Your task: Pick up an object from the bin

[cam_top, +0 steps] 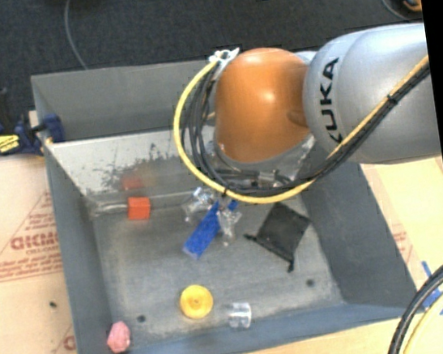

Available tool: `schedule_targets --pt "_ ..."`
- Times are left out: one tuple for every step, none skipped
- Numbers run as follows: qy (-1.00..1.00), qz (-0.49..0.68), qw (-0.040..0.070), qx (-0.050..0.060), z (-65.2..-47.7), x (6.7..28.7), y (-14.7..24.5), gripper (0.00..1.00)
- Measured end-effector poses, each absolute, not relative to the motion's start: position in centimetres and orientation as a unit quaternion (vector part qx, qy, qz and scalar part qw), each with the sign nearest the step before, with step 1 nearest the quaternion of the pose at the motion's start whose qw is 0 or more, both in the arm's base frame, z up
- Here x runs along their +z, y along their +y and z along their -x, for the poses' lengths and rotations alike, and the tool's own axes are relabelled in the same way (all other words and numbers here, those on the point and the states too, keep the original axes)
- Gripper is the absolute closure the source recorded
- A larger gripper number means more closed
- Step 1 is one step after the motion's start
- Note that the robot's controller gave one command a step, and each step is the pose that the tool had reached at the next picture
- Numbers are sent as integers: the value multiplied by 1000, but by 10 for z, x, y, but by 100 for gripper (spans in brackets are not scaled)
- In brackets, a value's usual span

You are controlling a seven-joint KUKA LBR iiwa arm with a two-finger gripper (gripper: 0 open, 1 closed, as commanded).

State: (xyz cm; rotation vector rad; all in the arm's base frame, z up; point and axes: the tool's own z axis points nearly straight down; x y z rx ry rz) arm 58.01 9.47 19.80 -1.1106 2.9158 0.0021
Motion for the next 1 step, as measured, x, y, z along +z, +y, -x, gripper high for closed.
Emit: schedule_targets --pt "924 381 15 -1 -584 207 99 100"
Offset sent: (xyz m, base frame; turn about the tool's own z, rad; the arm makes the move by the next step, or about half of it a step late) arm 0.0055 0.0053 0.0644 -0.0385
